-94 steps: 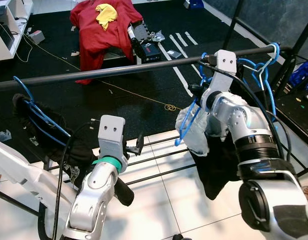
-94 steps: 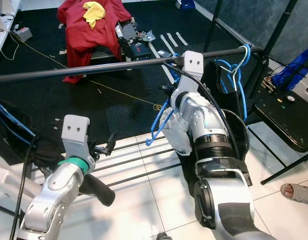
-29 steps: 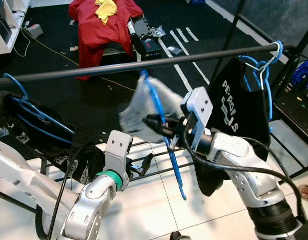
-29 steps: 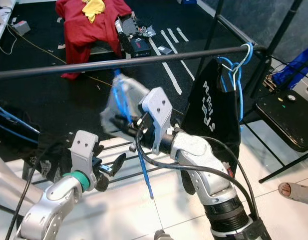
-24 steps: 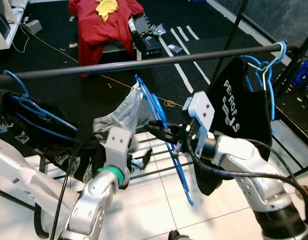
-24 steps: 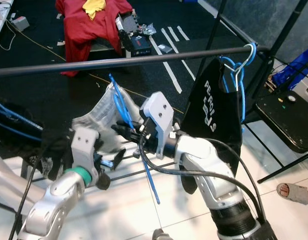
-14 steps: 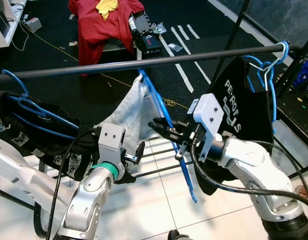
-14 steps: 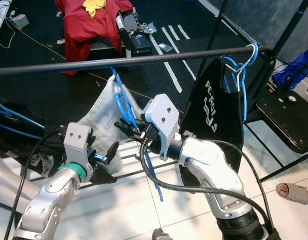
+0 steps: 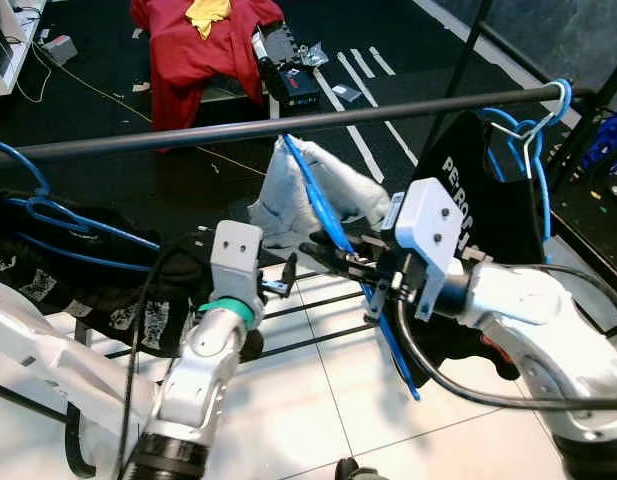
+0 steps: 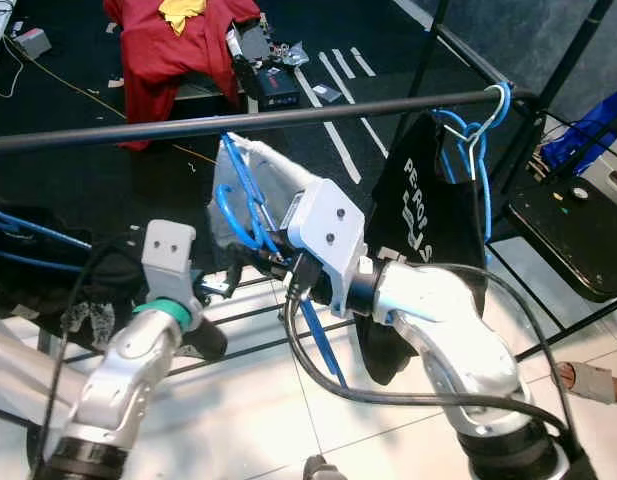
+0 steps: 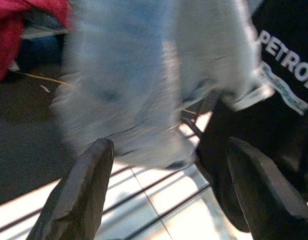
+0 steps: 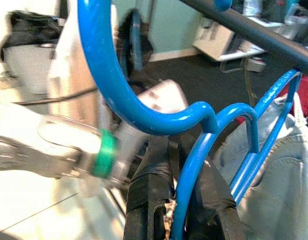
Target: Hang hanger
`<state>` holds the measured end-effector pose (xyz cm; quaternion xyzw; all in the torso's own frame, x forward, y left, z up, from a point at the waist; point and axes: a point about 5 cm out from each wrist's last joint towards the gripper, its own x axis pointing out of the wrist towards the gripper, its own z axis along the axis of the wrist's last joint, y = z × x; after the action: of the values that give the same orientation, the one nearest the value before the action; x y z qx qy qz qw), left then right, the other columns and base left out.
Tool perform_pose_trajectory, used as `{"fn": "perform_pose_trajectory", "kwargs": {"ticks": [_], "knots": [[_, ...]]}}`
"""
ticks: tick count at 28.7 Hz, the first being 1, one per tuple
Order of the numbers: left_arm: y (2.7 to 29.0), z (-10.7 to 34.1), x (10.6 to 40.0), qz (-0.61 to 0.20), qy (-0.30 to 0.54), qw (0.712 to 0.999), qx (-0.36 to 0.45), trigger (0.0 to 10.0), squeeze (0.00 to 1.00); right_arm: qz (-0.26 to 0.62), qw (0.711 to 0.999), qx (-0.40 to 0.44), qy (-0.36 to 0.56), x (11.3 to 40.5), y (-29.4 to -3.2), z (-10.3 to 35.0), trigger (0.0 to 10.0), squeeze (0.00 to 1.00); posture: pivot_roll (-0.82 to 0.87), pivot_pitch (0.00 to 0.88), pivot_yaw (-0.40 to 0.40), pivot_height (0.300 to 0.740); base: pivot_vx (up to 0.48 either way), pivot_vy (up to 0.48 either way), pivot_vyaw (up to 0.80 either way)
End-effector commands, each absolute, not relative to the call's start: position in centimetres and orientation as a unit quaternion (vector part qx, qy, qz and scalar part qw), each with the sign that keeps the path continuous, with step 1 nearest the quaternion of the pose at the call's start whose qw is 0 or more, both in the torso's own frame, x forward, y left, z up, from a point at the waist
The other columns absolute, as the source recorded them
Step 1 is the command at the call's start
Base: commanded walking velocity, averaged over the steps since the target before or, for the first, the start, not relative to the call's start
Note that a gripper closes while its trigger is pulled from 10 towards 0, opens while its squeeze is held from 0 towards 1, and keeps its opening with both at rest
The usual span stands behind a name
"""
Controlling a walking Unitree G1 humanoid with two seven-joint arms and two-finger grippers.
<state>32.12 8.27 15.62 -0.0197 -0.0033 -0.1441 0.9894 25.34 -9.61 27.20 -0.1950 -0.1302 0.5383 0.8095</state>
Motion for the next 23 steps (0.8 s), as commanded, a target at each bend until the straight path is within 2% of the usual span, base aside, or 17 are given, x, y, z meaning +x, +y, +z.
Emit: {"fn": "perform_pose_trajectory", "kwargs": {"ticks": [1, 4, 7, 8, 10, 12, 14, 15, 18, 23], "knots": [[7.7, 14.4, 32.3, -0.152, 0.015, 0.988, -0.038, 10.0, 0.0, 0.561, 0.783, -0.204, -0.174, 23.8, -9.2, 28.8, 10.0, 0.0, -0.23, 0.151, 0.034, 0.74, 0.0, 0.0, 0.0], [7.1, 14.1, 33.2, -0.155, 0.017, 0.986, -0.05, 10.0, 0.0, 0.569, 0.776, -0.21, -0.173, 23.4, -9.3, 29.1, 10.0, 0.0, -0.24, 0.153, 0.029, 0.74, 0.0, 0.0, 0.0], [7.5, 14.3, 34.3, -0.116, 0.003, 0.993, -0.036, 10.0, 0.0, 0.572, 0.772, -0.215, -0.173, 23.3, -9.3, 29.4, 10.0, 0.0, -0.25, 0.151, 0.025, 0.74, 0.0, 0.0, 0.0], [8.3, 14.6, 35.0, -0.068, -0.011, 0.998, -0.002, 10.0, 0.0, 0.571, 0.772, -0.217, -0.174, 23.2, -9.3, 29.5, 10.0, 0.0, -0.25, 0.151, 0.025, 0.74, 0.0, 0.0, 0.0], [8.3, 14.6, 35.0, -0.068, -0.011, 0.998, -0.002, 10.0, 0.0, 0.571, 0.772, -0.217, -0.174, 23.2, -9.3, 29.5, 10.0, 0.0, -0.25, 0.151, 0.025, 0.74, 0.0, 0.0, 0.0], [10.3, 15.6, 35.8, -0.004, -0.039, 0.999, 0.03, 10.0, 0.0, 0.565, 0.776, -0.221, -0.173, 23.1, -9.3, 29.4, 10.0, 0.0, -0.26, 0.148, 0.033, 0.74, 0.0, 0.0, 0.0], [11.2, 16.1, 35.9, 0.008, -0.05, 0.998, 0.036, 10.0, 0.0, 0.563, 0.778, -0.221, -0.171, 23.1, -9.4, 29.4, 10.0, 0.0, -0.26, 0.148, 0.039, 0.74, 0.0, 0.0, 0.0], [12.7, 16.4, 35.6, 0.008, -0.058, 0.997, 0.04, 10.0, 0.0, 0.559, 0.781, -0.222, -0.166, 23.2, -9.4, 29.1, 10.0, 0.0, -0.26, 0.147, 0.045, 0.74, 0.0, 0.0, 0.0], [14.2, 16.5, 34.8, -0.001, -0.067, 0.997, 0.046, 10.0, 0.0, 0.56, 0.781, -0.223, -0.161, 23.3, -9.4, 28.8, 10.0, 0.0, -0.25, 0.146, 0.047, 0.74, 0.0, 0.0, 0.0], [15.7, 16.7, 33.0, -0.019, -0.078, 0.995, 0.058, 10.0, 0.0, 0.564, 0.778, -0.229, -0.155, 23.7, -9.5, 28.5, 10.0, 0.0, -0.22, 0.146, 0.031, 0.74, 0.0, 0.0, 0.0]]}}
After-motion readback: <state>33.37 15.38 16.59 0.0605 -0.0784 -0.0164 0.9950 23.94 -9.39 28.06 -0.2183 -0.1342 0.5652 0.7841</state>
